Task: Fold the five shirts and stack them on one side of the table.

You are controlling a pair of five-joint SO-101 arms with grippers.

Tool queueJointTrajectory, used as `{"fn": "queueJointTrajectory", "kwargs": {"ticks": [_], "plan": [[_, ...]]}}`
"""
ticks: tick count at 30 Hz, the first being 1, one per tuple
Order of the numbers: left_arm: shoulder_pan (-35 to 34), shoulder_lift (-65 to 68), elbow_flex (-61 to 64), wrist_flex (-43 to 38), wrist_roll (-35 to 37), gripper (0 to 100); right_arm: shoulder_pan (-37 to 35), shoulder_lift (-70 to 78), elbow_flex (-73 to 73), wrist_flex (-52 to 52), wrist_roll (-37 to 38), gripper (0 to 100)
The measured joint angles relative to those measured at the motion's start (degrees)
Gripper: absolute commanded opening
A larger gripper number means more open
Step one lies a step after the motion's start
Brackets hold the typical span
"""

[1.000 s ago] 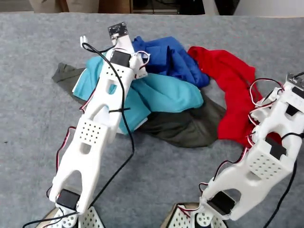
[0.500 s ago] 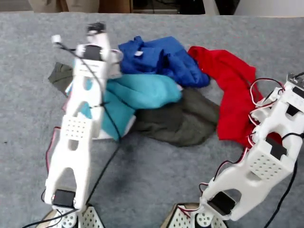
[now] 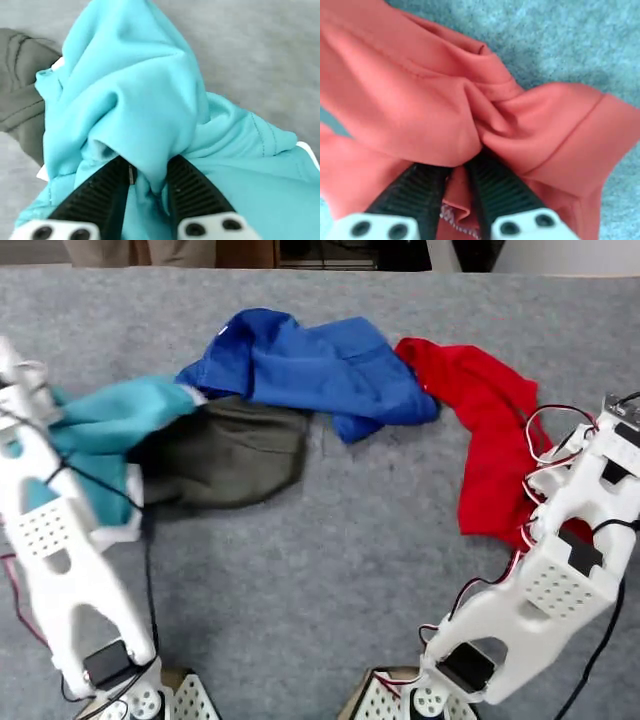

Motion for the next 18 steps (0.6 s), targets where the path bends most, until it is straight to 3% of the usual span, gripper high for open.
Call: {"fn": "queueJointTrajectory", "kwargs": {"ticks": [4, 9, 14, 18], "plan": [[-5.36, -2.2, 0.09, -1.32, 0.26, 4, 0.0, 0.0, 0.0, 0.0, 0.0, 0.5], [-6.33, -6.77, 0.18, -0.44, 7.56, 30, 0.0, -0.09, 0.35, -0.18, 0.0, 0.5], [-0.62, -12.75, 0.18, 0.7, 16.53, 31, 0.0, -0.09, 0.35, -0.18, 0.0, 0.5], [8.7, -17.05, 0.35, 0.7, 18.2, 30, 0.0, -0.09, 0.35, -0.18, 0.0, 0.5]]}}
